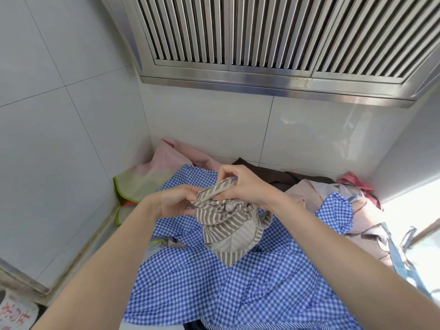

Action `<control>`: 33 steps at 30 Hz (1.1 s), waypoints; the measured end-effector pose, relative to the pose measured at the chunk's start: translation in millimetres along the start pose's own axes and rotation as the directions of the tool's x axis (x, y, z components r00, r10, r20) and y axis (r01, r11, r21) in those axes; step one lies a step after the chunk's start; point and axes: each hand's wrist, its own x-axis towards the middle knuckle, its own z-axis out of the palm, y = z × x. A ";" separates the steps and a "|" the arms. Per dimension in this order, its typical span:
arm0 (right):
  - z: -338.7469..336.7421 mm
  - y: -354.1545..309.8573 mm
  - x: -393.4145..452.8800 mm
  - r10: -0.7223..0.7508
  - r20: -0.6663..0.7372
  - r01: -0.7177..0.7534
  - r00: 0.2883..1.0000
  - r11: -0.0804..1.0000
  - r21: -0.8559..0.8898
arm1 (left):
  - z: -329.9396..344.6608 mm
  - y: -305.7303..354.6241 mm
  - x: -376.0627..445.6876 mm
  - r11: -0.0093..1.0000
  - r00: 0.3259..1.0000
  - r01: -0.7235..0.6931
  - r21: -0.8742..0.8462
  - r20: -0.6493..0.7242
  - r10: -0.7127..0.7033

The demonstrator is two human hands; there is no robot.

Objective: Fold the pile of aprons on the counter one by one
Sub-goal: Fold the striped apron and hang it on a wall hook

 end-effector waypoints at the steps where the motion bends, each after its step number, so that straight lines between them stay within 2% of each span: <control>1: 0.2 -2.2 -0.1 -0.029 -0.002 0.029 1.000 0.999 -0.016 | 0.5 -4.1 0.6 0.998 0.999 -0.036 -0.046 -0.007 0.036; 5: 1.2 -7.7 3.5 -0.140 -0.036 0.137 0.990 0.988 -0.070 | 9.0 -16.6 3.8 0.928 0.978 -0.201 -0.314 -0.119 0.172; 7: -0.7 0.6 6.0 -0.137 -0.120 0.132 0.983 0.990 -0.050 | 10.6 -16.5 10.6 0.900 0.971 -0.214 -0.379 -0.187 0.152; 9: -0.9 13.4 8.2 -0.115 -0.218 0.102 0.969 0.992 -0.072 | 11.4 -13.5 17.7 0.941 0.960 -0.152 -0.303 -0.270 0.068; 11: 0.7 26.2 9.9 -0.115 -0.266 0.073 0.957 0.984 -0.165 | 15.6 -10.9 22.2 0.999 0.920 0.036 -0.038 -0.390 -0.048; 12: 2.6 30.4 10.9 -0.126 -0.274 0.065 0.953 0.973 -0.219 | 21.1 -9.7 20.8 0.990 0.905 0.130 0.050 -0.414 -0.098; 13: 4.2 32.4 12.6 -0.136 -0.282 0.060 0.950 0.963 -0.263 | 25.0 -9.3 19.9 0.980 0.904 0.192 0.042 -0.396 -0.160; 15: 8.1 35.1 17.6 -0.131 -0.310 0.032 0.942 0.952 -0.305 | 29.9 -9.4 16.1 0.958 0.923 0.240 -0.159 -0.269 -0.276; 17: 12.9 35.8 23.8 -0.119 -0.354 -0.010 0.928 0.940 -0.342 | 32.4 -9.3 17.4 0.907 0.948 0.188 -0.378 -0.173 -0.269; 18: 14.5 36.0 26.3 -0.110 -0.382 -0.030 0.918 0.939 -0.343 | 35.2 -8.5 19.3 0.879 0.957 0.135 -0.458 -0.170 -0.236; 20: 15.7 35.8 30.5 -0.052 -0.449 -0.087 0.892 0.955 -0.283 | 37.7 -9.0 26.2 0.850 0.948 0.022 -0.526 -0.259 -0.185; 23: 12.7 37.5 33.2 0.162 -0.517 -0.198 0.840 0.980 -0.013 | 41.3 -8.5 31.9 0.888 0.895 -0.080 -0.454 -0.425 -0.137; 25: 8.5 41.7 31.8 0.334 -0.490 -0.228 0.805 0.937 0.265 | 38.8 -8.4 28.6 0.940 0.876 -0.088 -0.330 -0.475 -0.085; 27: 5.7 44.1 26.7 0.411 -0.413 -0.210 0.813 0.867 0.451 | 33.7 -8.1 23.0 0.972 0.882 -0.063 -0.228 -0.468 -0.053; 29: 5.5 39.3 21.2 0.357 -0.372 -0.165 0.857 0.874 0.457 | 26.9 -4.6 16.8 0.981 0.892 -0.015 -0.192 -0.445 -0.074; 33: 9.1 18.7 11.2 0.114 -0.372 0.007 0.921 0.951 0.311 | 16.4 0.6 14.3 0.958 0.893 -0.013 -0.286 -0.435 -0.117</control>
